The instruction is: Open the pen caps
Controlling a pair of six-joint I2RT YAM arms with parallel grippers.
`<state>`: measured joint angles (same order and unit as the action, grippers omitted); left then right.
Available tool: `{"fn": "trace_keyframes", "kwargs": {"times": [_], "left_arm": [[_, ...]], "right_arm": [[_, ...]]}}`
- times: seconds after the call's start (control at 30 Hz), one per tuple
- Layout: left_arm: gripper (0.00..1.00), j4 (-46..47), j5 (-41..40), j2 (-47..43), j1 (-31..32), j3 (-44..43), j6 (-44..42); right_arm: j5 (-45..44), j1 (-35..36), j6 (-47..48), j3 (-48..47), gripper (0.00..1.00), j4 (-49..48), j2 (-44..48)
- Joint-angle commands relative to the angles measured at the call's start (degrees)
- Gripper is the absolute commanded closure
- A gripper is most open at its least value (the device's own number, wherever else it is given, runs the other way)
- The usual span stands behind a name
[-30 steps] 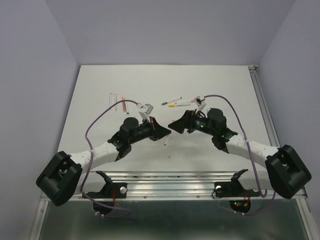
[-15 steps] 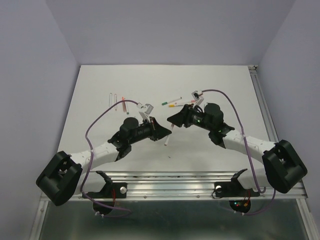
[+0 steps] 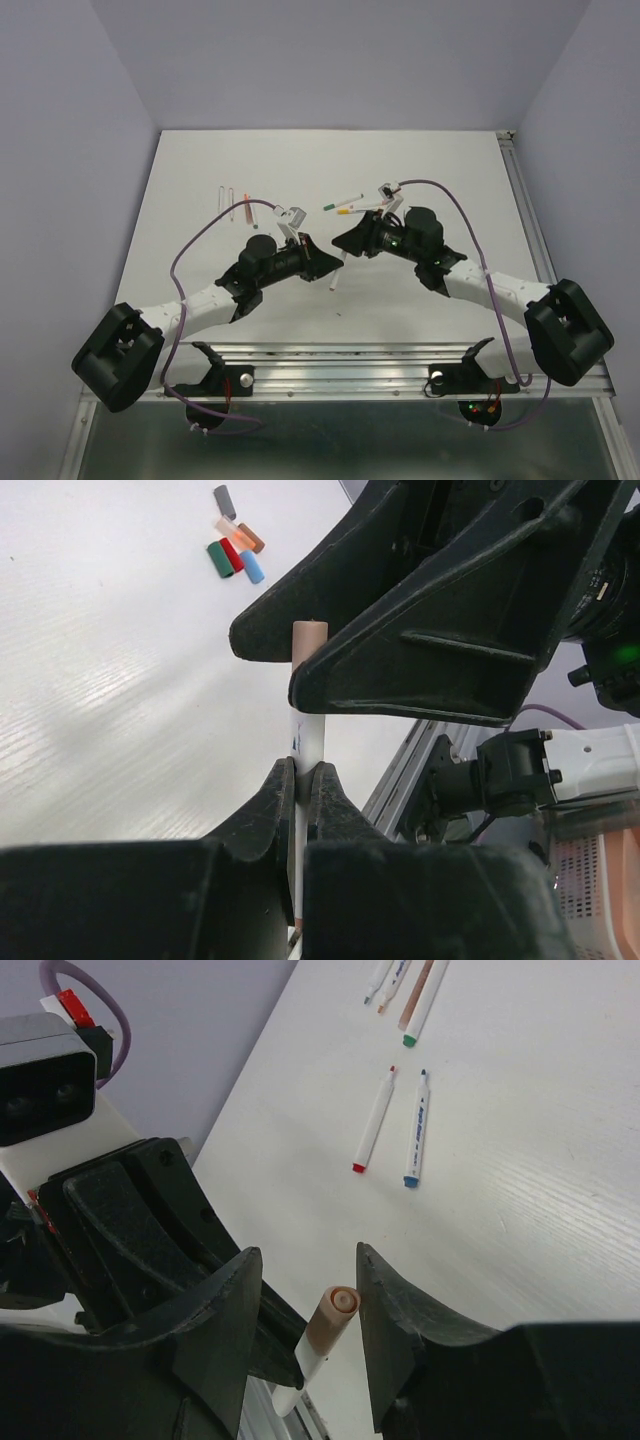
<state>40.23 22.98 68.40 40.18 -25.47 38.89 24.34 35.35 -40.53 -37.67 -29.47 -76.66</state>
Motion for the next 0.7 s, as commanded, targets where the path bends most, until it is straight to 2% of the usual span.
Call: {"fn": "trace_keyframes", "kwargs": {"times": [0.0, 0.3, 0.67], "left_arm": [[1.0, 3.8, 0.84, -1.52, 0.6, -0.98, 0.22], [1.0, 5.21, 0.92, -1.6, 0.6, -0.45, 1.27], [1.0, 5.3, 0.83, -1.43, 0.6, 0.07, 1.45]], "right_arm": [[-0.08, 0.77, -0.07, -4.08, 0.53, -0.41, -0.33], [-0.52, 1.38, -0.95, -4.52, 0.54, 0.82, -1.12], [-3.59, 1.65, -1.91, -3.73, 0.74, 0.21, 0.02]]}}
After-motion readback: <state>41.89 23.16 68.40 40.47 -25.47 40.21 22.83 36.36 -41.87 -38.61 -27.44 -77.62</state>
